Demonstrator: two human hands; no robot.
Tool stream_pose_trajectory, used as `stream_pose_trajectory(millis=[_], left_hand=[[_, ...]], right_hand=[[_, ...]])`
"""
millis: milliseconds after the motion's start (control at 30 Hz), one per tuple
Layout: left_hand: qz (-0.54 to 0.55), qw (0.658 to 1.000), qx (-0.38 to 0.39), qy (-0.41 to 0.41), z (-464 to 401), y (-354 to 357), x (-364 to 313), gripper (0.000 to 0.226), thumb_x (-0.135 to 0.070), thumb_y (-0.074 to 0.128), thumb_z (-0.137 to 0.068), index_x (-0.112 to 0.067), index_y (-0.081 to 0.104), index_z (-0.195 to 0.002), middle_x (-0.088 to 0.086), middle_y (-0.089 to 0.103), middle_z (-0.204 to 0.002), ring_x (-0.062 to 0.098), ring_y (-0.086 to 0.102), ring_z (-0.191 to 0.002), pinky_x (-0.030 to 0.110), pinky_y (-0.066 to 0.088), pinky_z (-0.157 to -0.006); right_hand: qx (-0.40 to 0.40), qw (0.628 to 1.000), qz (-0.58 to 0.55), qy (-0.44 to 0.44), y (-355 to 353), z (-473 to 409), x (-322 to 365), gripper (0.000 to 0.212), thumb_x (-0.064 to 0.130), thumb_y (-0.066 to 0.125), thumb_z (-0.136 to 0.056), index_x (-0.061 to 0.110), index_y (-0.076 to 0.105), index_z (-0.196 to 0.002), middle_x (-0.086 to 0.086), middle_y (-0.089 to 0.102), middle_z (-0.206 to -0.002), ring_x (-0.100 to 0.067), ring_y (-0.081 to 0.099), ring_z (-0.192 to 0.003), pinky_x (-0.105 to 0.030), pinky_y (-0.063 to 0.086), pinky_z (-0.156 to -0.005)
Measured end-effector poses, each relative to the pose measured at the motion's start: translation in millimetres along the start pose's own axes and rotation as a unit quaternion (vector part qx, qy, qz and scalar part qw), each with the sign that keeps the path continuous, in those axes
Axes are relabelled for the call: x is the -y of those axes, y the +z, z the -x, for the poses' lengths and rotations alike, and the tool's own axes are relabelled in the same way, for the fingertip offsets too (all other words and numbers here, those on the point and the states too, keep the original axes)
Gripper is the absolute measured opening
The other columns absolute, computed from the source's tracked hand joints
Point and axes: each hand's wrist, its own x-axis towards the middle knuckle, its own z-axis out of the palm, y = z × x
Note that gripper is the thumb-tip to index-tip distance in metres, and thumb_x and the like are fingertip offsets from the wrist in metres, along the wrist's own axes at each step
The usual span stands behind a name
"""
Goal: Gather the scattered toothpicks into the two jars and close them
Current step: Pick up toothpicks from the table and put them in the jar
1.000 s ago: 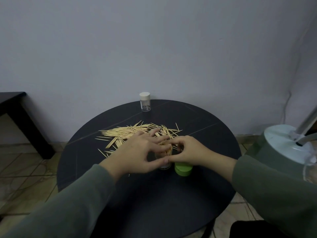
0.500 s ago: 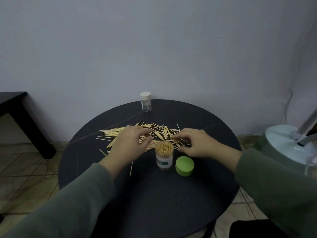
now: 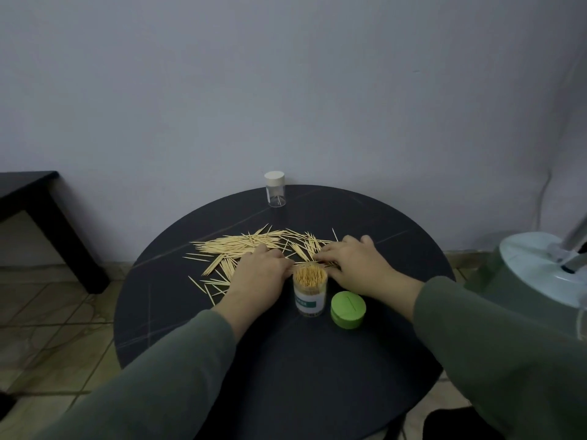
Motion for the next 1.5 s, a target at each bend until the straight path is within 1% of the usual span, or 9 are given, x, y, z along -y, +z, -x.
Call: stream_pose_trajectory(millis=[200, 467, 700, 933, 1067, 1167, 1267, 1333, 1500], left_hand=[[-0.004, 1.0, -0.012, -0.01, 1, 0, 1, 0.032, -0.037, 0.04, -0.101, -0.034, 0.063, -0.123, -0.005, 0.059, -0.113, 0.016, 0.045, -0.1, 0.029, 0.037, -0.077], [0.05, 0.996, -0.041, -0.058, 3, -3, 2, 0.03, -0.047, 0.051, -0.095, -0.031, 0.067, -0.114, -0.008, 0.061, -0.109, 0.014, 0.047, -0.101, 0.029, 0.045, -0.079], [0.092, 0.99, -0.075, -0.08, 3, -1, 2, 0.022, -0.041, 0.055, -0.094, -0.03, 0.068, -0.108, -0.01, 0.061, -0.107, 0.011, 0.048, -0.099, 0.027, 0.046, -0.079], [0.167, 0.973, -0.111, -0.115, 2, -2, 1, 0.017, -0.037, 0.059, -0.092, -0.029, 0.071, -0.101, -0.012, 0.062, -0.102, 0.01, 0.051, -0.101, 0.028, 0.046, -0.08], [0.332, 0.917, -0.144, -0.169, 1, -14, -4, 0.01, -0.033, 0.063, -0.091, -0.028, 0.069, -0.096, -0.013, 0.063, -0.097, 0.005, 0.053, -0.087, 0.025, 0.043, -0.074], [0.469, 0.85, -0.166, -0.176, 6, -31, -10, 0.006, -0.027, 0.063, -0.091, -0.027, 0.068, -0.094, -0.014, 0.064, -0.085, 0.001, 0.051, -0.07, 0.019, 0.041, -0.062], [0.625, 0.738, -0.187, -0.169, 13, -44, -16, 0.008, -0.022, 0.063, -0.091, -0.025, 0.07, -0.095, -0.008, 0.07, -0.086, 0.003, 0.061, -0.078, 0.013, 0.048, -0.062], [0.694, 0.678, -0.178, -0.164, 15, -49, -20, 0.009, -0.02, 0.062, -0.091, -0.023, 0.07, -0.095, -0.01, 0.069, -0.083, -0.002, 0.061, -0.075, 0.014, 0.046, -0.062], [0.757, 0.622, -0.122, -0.16, 19, -45, -28, 0.008, -0.023, 0.062, -0.089, -0.024, 0.07, -0.091, -0.018, 0.065, -0.074, -0.001, 0.052, -0.068, 0.025, 0.036, -0.061]], right_hand=[[-0.003, 0.999, 0.046, -0.016, -5, -10, 8, 0.034, 0.047, 0.042, -0.099, 0.039, 0.059, -0.127, 0.007, 0.061, -0.12, -0.018, 0.047, -0.11, -0.042, 0.028, -0.092], [0.004, 0.997, 0.077, -0.022, -12, -10, 10, 0.026, 0.041, 0.046, -0.099, 0.035, 0.067, -0.114, 0.006, 0.062, -0.11, -0.018, 0.051, -0.106, -0.043, 0.027, -0.095], [-0.036, 0.999, 0.039, -0.013, -16, 1, -1, 0.026, 0.043, 0.052, -0.096, 0.035, 0.066, -0.116, 0.012, 0.064, -0.113, -0.012, 0.053, -0.107, -0.041, 0.029, -0.097], [-0.073, 0.996, -0.032, 0.038, -17, 10, -7, 0.02, 0.041, 0.056, -0.094, 0.032, 0.066, -0.108, 0.013, 0.063, -0.102, -0.008, 0.054, -0.099, -0.039, 0.03, -0.098], [-0.1, 0.975, -0.176, 0.089, -21, 13, -6, 0.01, 0.038, 0.056, -0.094, 0.034, 0.062, -0.101, 0.019, 0.057, -0.091, -0.001, 0.05, -0.085, -0.04, 0.03, -0.101], [-0.123, 0.933, -0.327, 0.09, -28, 16, 2, 0.004, 0.031, 0.059, -0.094, 0.034, 0.06, -0.094, 0.018, 0.058, -0.08, -0.001, 0.05, -0.075, -0.037, 0.041, -0.09], [-0.147, 0.879, -0.45, 0.062, -37, 23, 14, 0.007, 0.023, 0.059, -0.094, 0.028, 0.063, -0.096, 0.008, 0.063, -0.085, -0.008, 0.057, -0.079, -0.024, 0.049, -0.074], [-0.153, 0.859, -0.487, 0.044, -39, 26, 20, 0.008, 0.021, 0.059, -0.093, 0.025, 0.064, -0.098, 0.003, 0.065, -0.092, -0.013, 0.061, -0.088, -0.022, 0.052, -0.077], [-0.113, 0.866, -0.487, 0.009, -33, 31, 26, 0.007, 0.021, 0.064, -0.09, 0.024, 0.068, -0.095, 0.003, 0.07, -0.092, -0.013, 0.065, -0.089, -0.028, 0.054, -0.082]])
